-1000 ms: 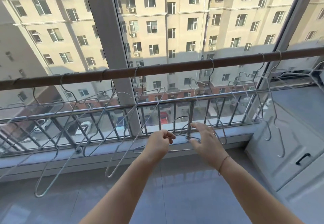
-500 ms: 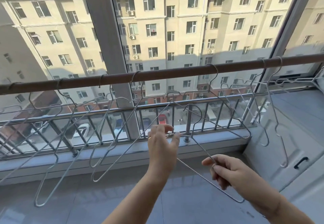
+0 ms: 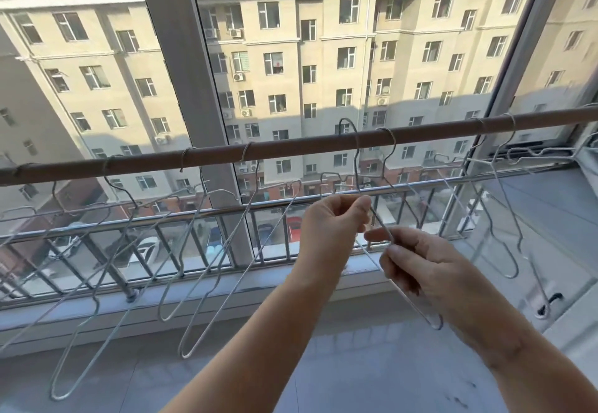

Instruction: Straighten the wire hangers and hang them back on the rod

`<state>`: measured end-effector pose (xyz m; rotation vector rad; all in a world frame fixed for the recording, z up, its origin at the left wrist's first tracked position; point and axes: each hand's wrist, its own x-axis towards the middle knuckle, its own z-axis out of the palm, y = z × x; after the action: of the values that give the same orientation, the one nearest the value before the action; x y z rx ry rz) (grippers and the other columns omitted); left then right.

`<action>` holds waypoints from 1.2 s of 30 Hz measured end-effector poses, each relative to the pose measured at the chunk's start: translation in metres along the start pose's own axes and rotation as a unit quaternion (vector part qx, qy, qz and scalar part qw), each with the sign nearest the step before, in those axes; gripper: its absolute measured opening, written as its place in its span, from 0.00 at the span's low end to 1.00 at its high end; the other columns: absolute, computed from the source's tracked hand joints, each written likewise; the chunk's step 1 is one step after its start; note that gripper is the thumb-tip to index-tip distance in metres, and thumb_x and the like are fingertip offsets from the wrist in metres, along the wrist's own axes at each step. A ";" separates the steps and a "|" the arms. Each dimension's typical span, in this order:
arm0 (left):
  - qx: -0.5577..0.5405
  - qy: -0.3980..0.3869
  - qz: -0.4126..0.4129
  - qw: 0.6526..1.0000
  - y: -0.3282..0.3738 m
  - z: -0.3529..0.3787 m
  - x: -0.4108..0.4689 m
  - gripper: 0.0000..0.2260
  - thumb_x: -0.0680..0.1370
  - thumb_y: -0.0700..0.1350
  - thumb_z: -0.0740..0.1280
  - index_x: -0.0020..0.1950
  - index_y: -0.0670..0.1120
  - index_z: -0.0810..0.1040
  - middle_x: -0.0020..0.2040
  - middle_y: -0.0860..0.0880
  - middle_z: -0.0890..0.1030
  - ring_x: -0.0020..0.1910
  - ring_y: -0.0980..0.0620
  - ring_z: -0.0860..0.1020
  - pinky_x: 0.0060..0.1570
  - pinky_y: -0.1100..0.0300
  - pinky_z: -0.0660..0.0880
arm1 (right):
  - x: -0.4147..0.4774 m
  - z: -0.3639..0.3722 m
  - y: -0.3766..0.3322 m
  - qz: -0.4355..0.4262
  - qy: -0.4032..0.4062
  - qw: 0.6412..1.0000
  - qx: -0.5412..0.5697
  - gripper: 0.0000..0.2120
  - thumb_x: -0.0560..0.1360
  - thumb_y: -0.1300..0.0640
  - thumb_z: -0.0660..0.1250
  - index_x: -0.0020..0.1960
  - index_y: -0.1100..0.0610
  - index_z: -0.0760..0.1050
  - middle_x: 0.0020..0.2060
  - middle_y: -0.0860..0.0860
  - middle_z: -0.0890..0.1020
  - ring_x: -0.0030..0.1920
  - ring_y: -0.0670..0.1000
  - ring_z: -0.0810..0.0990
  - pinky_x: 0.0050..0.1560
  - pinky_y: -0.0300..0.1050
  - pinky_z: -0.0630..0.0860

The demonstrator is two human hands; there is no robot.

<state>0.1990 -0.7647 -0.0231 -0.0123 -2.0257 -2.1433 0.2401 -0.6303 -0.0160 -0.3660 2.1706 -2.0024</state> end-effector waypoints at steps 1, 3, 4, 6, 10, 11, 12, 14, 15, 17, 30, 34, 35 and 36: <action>0.000 0.008 0.001 1.000 0.004 -0.001 0.006 0.06 0.74 0.45 0.69 0.42 0.44 0.82 0.30 0.53 0.79 0.29 0.58 0.75 0.34 0.68 0.73 | 0.007 0.002 -0.004 -0.002 0.003 1.000 0.000 0.12 0.78 0.66 0.55 0.54 0.59 0.77 0.28 0.52 0.73 0.25 0.45 0.67 0.24 0.33 0.63; 0.006 0.026 -0.007 1.000 0.009 -0.001 0.019 0.06 0.74 0.45 0.69 0.39 0.46 0.82 0.29 0.52 0.78 0.27 0.59 0.75 0.32 0.68 0.72 | 0.021 0.006 -0.006 -0.004 0.012 1.000 0.004 0.12 0.78 0.67 0.55 0.55 0.62 0.75 0.28 0.53 0.73 0.24 0.46 0.66 0.23 0.33 0.62; 0.013 0.035 -0.019 0.999 0.008 -0.001 0.024 0.07 0.74 0.45 0.69 0.37 0.45 0.81 0.28 0.52 0.78 0.26 0.59 0.74 0.32 0.67 0.72 | 0.027 0.007 -0.005 -0.002 0.017 1.000 0.006 0.12 0.78 0.67 0.54 0.56 0.63 0.74 0.28 0.53 0.73 0.24 0.46 0.66 0.22 0.33 0.62; 0.032 0.043 -0.051 0.997 0.004 0.000 0.032 0.08 0.75 0.44 0.69 0.38 0.42 0.81 0.29 0.50 0.78 0.27 0.57 0.74 0.33 0.63 0.71 | 0.036 0.010 0.000 0.015 0.027 0.999 0.007 0.12 0.78 0.67 0.54 0.56 0.65 0.74 0.27 0.54 0.72 0.22 0.46 0.65 0.21 0.33 0.62; 0.065 0.031 -0.082 0.994 -0.008 -0.006 0.030 0.07 0.76 0.44 0.67 0.41 0.42 0.81 0.33 0.46 0.80 0.34 0.51 0.76 0.43 0.53 0.75 | 0.045 0.010 0.018 0.053 0.049 0.997 -0.010 0.11 0.78 0.66 0.55 0.54 0.64 0.75 0.27 0.53 0.73 0.22 0.45 0.67 0.21 0.33 0.63; 0.085 0.037 -0.067 0.993 -0.008 -0.009 0.027 0.06 0.76 0.45 0.67 0.43 0.43 0.81 0.36 0.46 0.81 0.36 0.51 0.77 0.46 0.52 0.76 | 0.046 0.009 0.022 0.056 0.052 0.997 -0.016 0.11 0.78 0.66 0.55 0.54 0.64 0.75 0.27 0.52 0.74 0.22 0.45 0.68 0.22 0.33 0.64; 0.112 0.052 -0.037 0.992 -0.007 -0.014 0.023 0.06 0.76 0.46 0.67 0.46 0.45 0.81 0.40 0.47 0.83 0.39 0.51 0.79 0.49 0.53 0.77 | 0.046 0.008 0.024 0.056 0.057 0.997 -0.022 0.11 0.78 0.65 0.55 0.55 0.63 0.74 0.28 0.52 0.75 0.24 0.45 0.70 0.23 0.33 0.66; 0.155 0.108 0.055 0.980 0.001 -0.030 0.013 0.08 0.76 0.47 0.67 0.52 0.47 0.81 0.43 0.52 0.83 0.43 0.56 0.81 0.47 0.64 0.77 | 0.046 0.008 0.026 0.043 0.072 0.995 -0.059 0.11 0.78 0.64 0.57 0.58 0.63 0.72 0.35 0.53 0.79 0.32 0.47 0.75 0.28 0.31 0.70; 0.168 0.147 0.106 0.969 0.007 -0.041 0.008 0.08 0.76 0.48 0.67 0.54 0.48 0.80 0.43 0.54 0.83 0.43 0.59 0.80 0.45 0.69 0.76 | 0.045 0.008 0.025 0.023 0.086 0.989 -0.117 0.13 0.77 0.63 0.58 0.61 0.62 0.71 0.42 0.53 0.79 0.39 0.47 0.77 0.35 0.31 0.73; 0.191 0.223 0.176 0.940 0.015 -0.068 -0.001 0.08 0.76 0.47 0.67 0.54 0.49 0.80 0.44 0.54 0.82 0.43 0.60 0.80 0.43 0.70 0.76 | 0.039 0.010 0.021 -0.047 0.164 0.944 -0.282 0.18 0.75 0.62 0.62 0.65 0.60 0.68 0.55 0.53 0.76 0.54 0.49 0.75 0.55 0.35 0.70; 0.053 0.182 -0.125 0.974 -0.011 -0.135 0.005 0.09 0.77 0.44 0.66 0.41 0.41 0.80 0.32 0.49 0.76 0.32 0.52 0.71 0.34 0.60 0.72 | 0.058 0.165 0.039 0.008 -0.029 0.999 -0.043 0.08 0.74 0.53 0.65 0.49 0.57 0.74 0.39 0.50 0.81 0.39 0.47 0.78 0.42 0.38 0.74; -0.010 0.157 -0.130 0.979 -0.008 -0.136 0.015 0.06 0.76 0.42 0.68 0.40 0.43 0.81 0.34 0.49 0.80 0.28 0.52 0.75 0.41 0.51 0.78 | 0.062 0.170 0.037 -0.021 0.000 0.999 -0.026 0.04 0.74 0.60 0.64 0.47 0.59 0.75 0.33 0.52 0.82 0.35 0.48 0.79 0.41 0.46 0.76; -0.023 0.150 -0.124 0.981 -0.006 -0.136 0.020 0.05 0.76 0.41 0.68 0.40 0.44 0.81 0.33 0.49 0.80 0.25 0.55 0.76 0.39 0.50 0.79 | 0.063 0.169 0.033 -0.037 0.006 0.999 -0.027 0.04 0.74 0.61 0.63 0.48 0.59 0.76 0.33 0.52 0.81 0.34 0.49 0.79 0.41 0.45 0.76; -0.034 0.145 -0.117 0.982 -0.003 -0.135 0.026 0.05 0.76 0.40 0.67 0.40 0.44 0.81 0.32 0.49 0.79 0.22 0.57 0.75 0.35 0.53 0.79 | 0.065 0.167 0.029 -0.052 0.013 0.998 -0.030 0.05 0.75 0.60 0.62 0.48 0.59 0.76 0.33 0.53 0.81 0.34 0.49 0.79 0.40 0.45 0.76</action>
<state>0.1902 -0.9017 -0.0312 0.5221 -1.8637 -2.1920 0.2230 -0.8063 -0.0562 -0.4730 2.2750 -2.0090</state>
